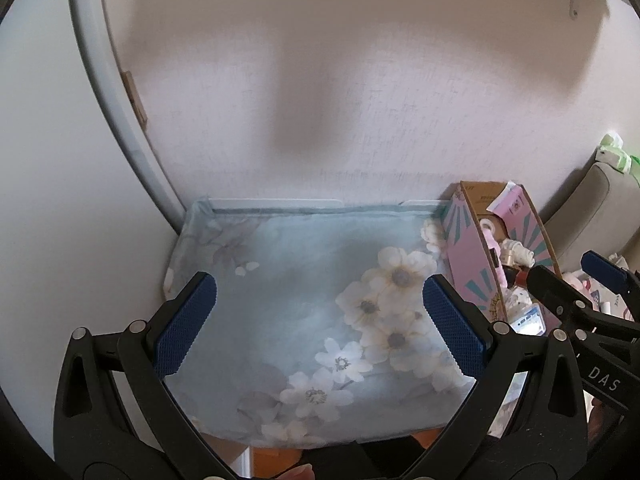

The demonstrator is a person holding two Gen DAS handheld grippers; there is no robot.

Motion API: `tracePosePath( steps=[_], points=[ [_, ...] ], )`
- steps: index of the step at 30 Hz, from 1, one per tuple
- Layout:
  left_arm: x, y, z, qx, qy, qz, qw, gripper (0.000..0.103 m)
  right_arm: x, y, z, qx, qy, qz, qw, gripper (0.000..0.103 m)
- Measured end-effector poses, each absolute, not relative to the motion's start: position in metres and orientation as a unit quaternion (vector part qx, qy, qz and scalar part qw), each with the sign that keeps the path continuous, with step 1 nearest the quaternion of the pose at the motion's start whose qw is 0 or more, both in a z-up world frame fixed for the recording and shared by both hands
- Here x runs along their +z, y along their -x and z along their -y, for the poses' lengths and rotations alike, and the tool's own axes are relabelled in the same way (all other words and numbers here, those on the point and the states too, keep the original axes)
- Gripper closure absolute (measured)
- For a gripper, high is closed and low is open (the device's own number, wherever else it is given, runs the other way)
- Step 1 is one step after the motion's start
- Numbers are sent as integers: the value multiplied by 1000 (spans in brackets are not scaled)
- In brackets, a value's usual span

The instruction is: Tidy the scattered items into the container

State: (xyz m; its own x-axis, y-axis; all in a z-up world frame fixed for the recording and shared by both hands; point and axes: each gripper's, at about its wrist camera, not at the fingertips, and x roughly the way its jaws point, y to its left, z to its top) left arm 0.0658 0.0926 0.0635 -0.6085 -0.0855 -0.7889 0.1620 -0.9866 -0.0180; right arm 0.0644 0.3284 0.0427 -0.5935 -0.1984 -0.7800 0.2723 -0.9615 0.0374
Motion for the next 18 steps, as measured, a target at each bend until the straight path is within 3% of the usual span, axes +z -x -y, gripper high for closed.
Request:
tracePosePath(
  steps=[18],
  points=[
    [64,-56,-88,-902,-422,-50,75,0,42,-56,-322,-892,-431,-46,128,19]
  ],
)
